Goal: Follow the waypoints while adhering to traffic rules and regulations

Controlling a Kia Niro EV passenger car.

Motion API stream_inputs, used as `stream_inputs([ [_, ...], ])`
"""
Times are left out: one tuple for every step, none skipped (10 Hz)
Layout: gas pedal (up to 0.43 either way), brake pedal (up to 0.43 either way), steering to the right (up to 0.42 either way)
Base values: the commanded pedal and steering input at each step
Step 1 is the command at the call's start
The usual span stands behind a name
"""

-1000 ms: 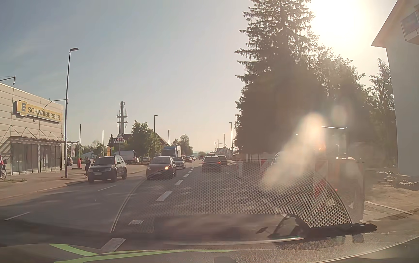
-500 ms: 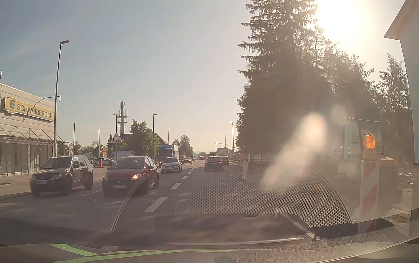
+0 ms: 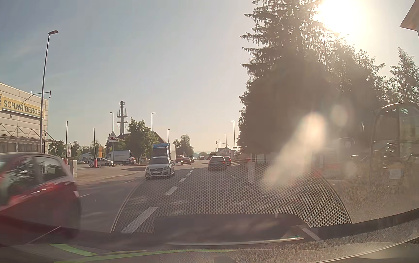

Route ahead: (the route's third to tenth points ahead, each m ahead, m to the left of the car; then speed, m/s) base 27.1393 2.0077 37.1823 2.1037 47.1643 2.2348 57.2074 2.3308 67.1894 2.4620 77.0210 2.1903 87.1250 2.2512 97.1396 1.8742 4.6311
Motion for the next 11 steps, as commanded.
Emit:
stream_inputs([
  [0.138, 0.0, -0.005],
  [0.15, 0.0, -0.003],
  [0.15, 0.0, -0.003],
  [0.15, 0.0, -0.003],
  [0.15, 0.0, -0.003],
  [0.15, 0.0, -0.003],
  [0.15, 0.0, -0.003],
  [0.15, 0.0, -0.003],
  [0.15, 0.0, -0.002],
  [0.15, 0.0, -0.003],
  [0.15, 0.0, -0.003],
])
